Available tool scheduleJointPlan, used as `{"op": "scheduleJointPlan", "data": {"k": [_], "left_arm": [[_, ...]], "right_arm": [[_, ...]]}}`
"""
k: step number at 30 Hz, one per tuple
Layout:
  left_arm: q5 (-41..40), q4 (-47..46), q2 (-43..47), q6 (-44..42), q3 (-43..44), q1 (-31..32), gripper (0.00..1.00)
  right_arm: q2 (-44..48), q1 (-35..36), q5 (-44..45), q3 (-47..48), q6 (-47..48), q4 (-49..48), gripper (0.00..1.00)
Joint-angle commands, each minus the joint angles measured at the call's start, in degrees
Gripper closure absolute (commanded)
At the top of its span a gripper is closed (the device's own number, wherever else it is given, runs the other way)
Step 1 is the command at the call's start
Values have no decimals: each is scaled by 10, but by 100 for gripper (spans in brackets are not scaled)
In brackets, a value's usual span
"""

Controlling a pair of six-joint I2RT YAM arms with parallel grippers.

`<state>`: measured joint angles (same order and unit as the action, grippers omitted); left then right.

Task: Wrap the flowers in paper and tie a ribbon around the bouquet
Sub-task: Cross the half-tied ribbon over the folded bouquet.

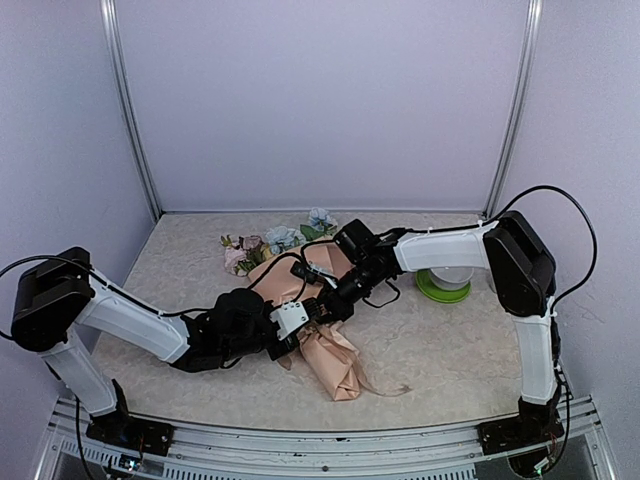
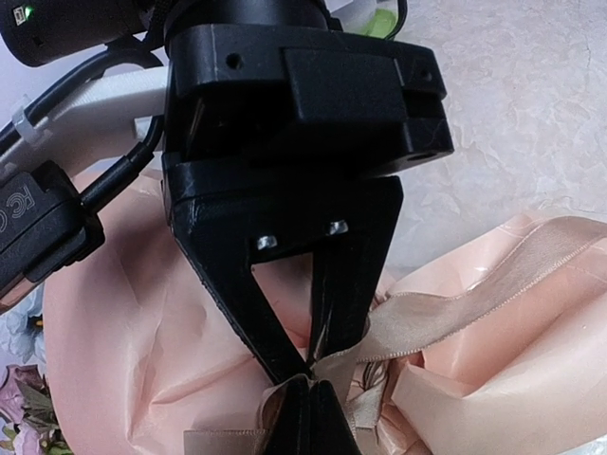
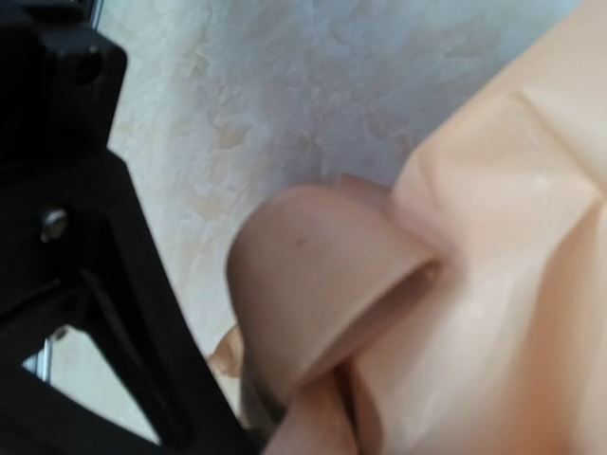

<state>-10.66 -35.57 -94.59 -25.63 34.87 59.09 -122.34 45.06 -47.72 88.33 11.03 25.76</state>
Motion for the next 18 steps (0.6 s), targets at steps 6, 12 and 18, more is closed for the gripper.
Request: {"op": "scheduleJointPlan", "data": {"k": [6, 12, 18], "left_arm": [[5, -22, 30, 35, -39, -13, 100], [20, -27, 41, 50, -51, -20, 100], [55, -24, 47, 47, -57, -16, 100]], "right_arm": [[34, -13, -25, -8, -21, -29, 97], [33, -13, -28, -14, -26, -35, 96], [33, -14, -11, -13, -47, -48, 98]]}}
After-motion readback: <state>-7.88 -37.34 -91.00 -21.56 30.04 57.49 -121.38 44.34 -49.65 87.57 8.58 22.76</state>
